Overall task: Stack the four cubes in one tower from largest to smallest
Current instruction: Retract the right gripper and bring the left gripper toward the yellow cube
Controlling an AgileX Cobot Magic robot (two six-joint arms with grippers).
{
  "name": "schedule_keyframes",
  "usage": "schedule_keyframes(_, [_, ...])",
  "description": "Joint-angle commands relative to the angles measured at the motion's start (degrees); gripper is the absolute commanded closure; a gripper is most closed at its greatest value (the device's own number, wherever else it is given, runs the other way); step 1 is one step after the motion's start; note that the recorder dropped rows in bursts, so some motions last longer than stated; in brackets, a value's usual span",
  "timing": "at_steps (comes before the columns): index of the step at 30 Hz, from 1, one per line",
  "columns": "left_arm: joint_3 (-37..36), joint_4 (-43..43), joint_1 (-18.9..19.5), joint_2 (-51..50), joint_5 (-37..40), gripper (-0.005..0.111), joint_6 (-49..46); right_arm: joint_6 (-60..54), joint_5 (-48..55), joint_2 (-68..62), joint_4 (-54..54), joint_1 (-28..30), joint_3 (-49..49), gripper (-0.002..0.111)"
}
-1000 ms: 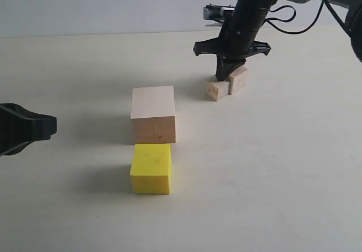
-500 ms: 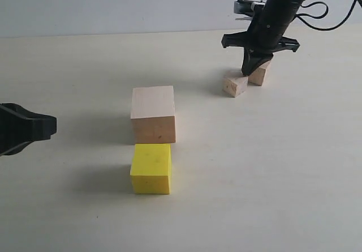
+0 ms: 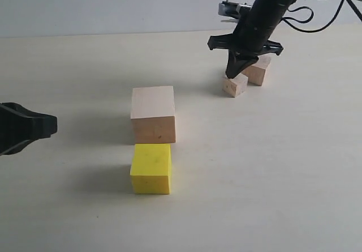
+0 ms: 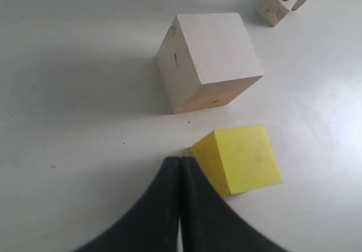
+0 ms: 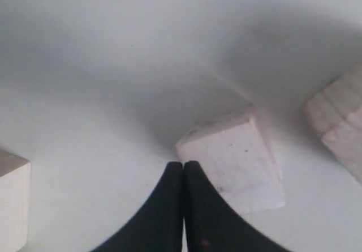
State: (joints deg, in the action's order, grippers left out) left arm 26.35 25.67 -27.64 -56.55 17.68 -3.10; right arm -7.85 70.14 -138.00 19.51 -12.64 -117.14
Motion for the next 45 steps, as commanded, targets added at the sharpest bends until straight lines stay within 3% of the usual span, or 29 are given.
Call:
schedule_keyframes(1, [0.29,3.9,-0.32,-0.63,1.69,0.107,-3.6,-3.2,-0.17,4.23,2.19,-0.01,0.19,0.108])
schedule_keyframes(8, [0.29,10.22,-0.32,-5.17,3.55,0.107,-7.22,-2.63,-4.59,14.58,-1.58,0.78,3.2,0.108])
schedule_keyframes(17, [0.29,24.57,-0.32,-6.24,2.33,0.107,-26.31,-3.08,-20.04,36.45,-0.15,0.99,24.66,0.108])
schedule_keyframes(23, [0.29,24.57,-0.32,-6.12,1.84,0.107,-26.46,-3.08,-23.44,50.01,1.29,0.99,40.42,0.108])
schedule_keyframes(28, [0.29,29.89,-0.32,-6.12,1.52,0.107,-26.7,-2.47,-23.34,58.6,1.42,0.99,50.55,0.108])
schedule_keyframes(33, [1.04,30.61,-0.32,-6.12,5.34,0.106,-26.91,-2.73,-24.2,67.78,3.47,0.99,58.68,0.108])
schedule_keyframes(36, [2.87,29.93,-0.32,-6.12,9.05,0.096,-26.91,-3.61,-28.0,74.82,3.47,0.99,63.05,0.108])
schedule_keyframes(42, [6.01,30.42,-0.32,-7.43,11.19,0.052,-25.27,-3.89,-29.15,83.63,3.35,0.99,68.34,0.108])
schedule_keyframes(45, [6.51,29.96,-0.32,-10.48,14.13,0.045,-21.46,-4.86,-26.88,85.59,3.35,0.99,70.28,0.108])
